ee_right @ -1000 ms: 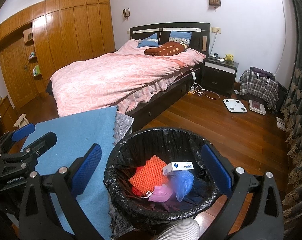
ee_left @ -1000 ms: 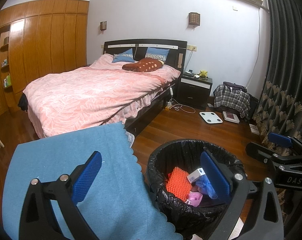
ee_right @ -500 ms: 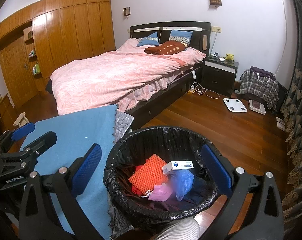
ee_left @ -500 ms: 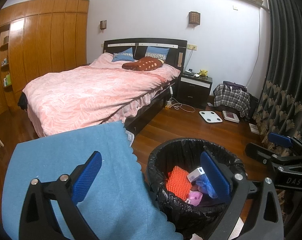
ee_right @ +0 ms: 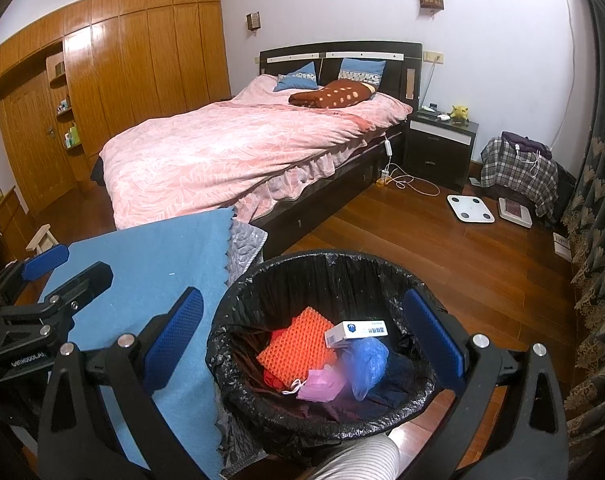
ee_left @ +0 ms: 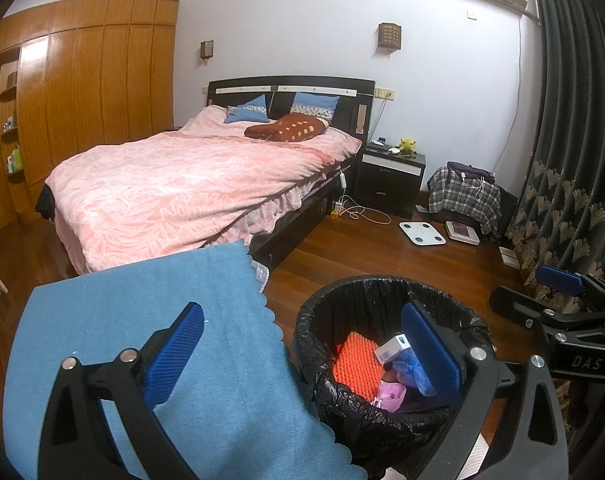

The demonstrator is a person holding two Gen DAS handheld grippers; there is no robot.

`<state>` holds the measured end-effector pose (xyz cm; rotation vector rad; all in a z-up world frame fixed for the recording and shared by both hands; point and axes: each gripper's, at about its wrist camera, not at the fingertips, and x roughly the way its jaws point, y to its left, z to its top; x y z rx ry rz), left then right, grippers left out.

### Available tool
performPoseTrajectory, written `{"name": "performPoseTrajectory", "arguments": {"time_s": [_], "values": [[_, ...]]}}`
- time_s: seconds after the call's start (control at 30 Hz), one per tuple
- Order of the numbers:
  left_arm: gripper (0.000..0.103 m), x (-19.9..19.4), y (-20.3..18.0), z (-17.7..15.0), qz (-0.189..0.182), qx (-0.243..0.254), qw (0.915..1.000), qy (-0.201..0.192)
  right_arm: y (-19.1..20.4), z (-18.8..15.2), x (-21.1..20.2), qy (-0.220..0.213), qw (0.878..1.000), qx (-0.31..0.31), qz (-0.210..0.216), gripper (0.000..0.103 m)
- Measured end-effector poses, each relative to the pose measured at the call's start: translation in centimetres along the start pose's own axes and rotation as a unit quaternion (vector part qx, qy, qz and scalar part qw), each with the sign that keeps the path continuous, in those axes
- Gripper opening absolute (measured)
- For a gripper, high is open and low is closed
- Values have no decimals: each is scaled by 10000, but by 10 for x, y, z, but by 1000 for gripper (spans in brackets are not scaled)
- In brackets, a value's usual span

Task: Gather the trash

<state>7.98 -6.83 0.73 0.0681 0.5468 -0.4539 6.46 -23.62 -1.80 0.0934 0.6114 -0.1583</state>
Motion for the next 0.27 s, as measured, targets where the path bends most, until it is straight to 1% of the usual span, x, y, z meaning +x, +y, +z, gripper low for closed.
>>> {"name": "performPoseTrajectory", "arguments": {"time_s": [0.27], "values": [[97,1,0,1,-2,-8,10000,11,0,-6,-2,-3,10000,-3,8,98]]}}
